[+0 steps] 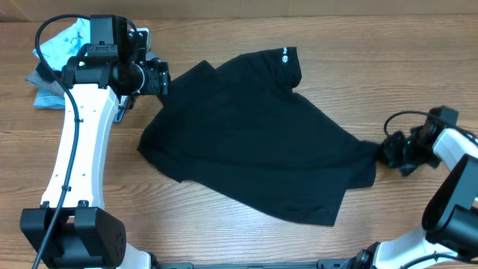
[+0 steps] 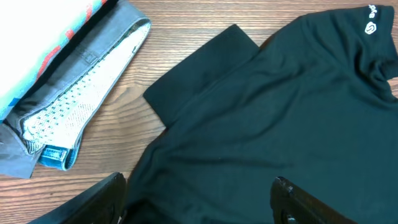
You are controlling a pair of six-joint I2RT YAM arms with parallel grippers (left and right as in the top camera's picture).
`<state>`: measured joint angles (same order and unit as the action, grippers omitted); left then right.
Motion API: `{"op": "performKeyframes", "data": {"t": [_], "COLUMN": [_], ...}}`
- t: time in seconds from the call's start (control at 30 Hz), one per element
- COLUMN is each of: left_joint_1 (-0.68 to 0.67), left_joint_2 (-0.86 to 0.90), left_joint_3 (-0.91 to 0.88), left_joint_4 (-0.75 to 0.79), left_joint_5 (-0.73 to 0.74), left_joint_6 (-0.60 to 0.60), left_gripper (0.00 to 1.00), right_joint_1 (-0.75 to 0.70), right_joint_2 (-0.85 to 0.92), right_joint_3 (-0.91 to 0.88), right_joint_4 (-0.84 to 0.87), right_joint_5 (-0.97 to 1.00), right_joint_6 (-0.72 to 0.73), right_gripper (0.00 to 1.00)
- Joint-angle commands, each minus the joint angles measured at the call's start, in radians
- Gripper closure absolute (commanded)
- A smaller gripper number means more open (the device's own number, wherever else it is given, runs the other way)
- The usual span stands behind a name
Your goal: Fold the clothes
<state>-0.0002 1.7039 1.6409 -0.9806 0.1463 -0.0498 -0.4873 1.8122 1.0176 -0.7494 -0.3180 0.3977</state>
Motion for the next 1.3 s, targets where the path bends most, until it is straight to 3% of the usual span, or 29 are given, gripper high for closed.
{"op": "performKeyframes", "data": {"t": [0.0, 0.13, 0.17, 0.27, 0.4, 0.47, 0.6, 0.73, 0.83, 1.03, 1.13, 1.2, 1.23, 1.27], "left_joint_1": [-0.007, -0.008, -0.008, -0.008, -0.021, -0.029, -0.047, -0.063, -0.072, -0.075, -0.075, -0.075, -0.075, -0.075], "left_joint_2": [-0.016, -0.016, -0.016, -0.016, -0.016, -0.016, -0.016, -0.016, -0.016, -0.016, -0.016, -0.016, -0.016, -0.016], "left_joint_3": [0.009, 0.009, 0.009, 0.009, 0.009, 0.009, 0.009, 0.009, 0.009, 0.009, 0.008, 0.008, 0.008, 0.008], "left_joint_4": [-0.002, 0.002, 0.002, -0.001, -0.003, -0.003, -0.008, -0.021, -0.028, -0.071, -0.093, -0.102, -0.105, -0.108], "left_joint_5": [0.046, 0.103, 0.113, 0.118, 0.117, 0.117, 0.115, 0.114, 0.113, 0.113, 0.113, 0.113, 0.113, 0.113], "left_joint_6": [0.002, 0.002, 0.002, 0.002, 0.003, 0.006, 0.013, 0.013, 0.013, 0.014, 0.021, 0.021, 0.021, 0.021], "left_gripper": [0.23, 0.23, 0.23, 0.22, 0.17, 0.16, 0.15, 0.13, 0.11, 0.07, 0.07, 0.07, 0.07, 0.07], "right_joint_1": [-0.034, -0.05, -0.051, -0.051, -0.051, -0.052, -0.052, -0.052, -0.051, -0.051, -0.051, -0.051, -0.055, -0.063], "right_joint_2": [0.017, 0.017, 0.017, 0.017, 0.017, 0.017, 0.017, 0.017, 0.017, 0.017, 0.017, 0.017, 0.016, 0.014], "right_joint_3": [0.164, 0.394, 0.438, 0.529, 0.582, 0.581, 0.566, 0.488, 0.387, 0.166, 0.121, 0.112, 0.116, 0.132], "right_joint_4": [0.104, 0.17, 0.169, 0.139, 0.007, -0.088, -0.275, -0.392, -0.391, -0.253, -0.208, -0.217, -0.231, -0.27], "right_joint_5": [0.002, 0.002, 0.002, -0.001, -0.002, 0.008, 0.119, 0.195, 0.197, 0.107, 0.103, 0.108, 0.112, 0.128], "right_joint_6": [0.048, 0.04, 0.04, 0.04, 0.009, -0.013, -0.013, -0.012, -0.006, -0.005, -0.005, -0.005, -0.005, -0.005], "right_gripper": [0.96, 0.96, 0.91, 0.35, 0.05, 0.0, 0.0, 0.12, 0.16, 0.39, 0.55, 0.89, 0.96, 0.96]}}
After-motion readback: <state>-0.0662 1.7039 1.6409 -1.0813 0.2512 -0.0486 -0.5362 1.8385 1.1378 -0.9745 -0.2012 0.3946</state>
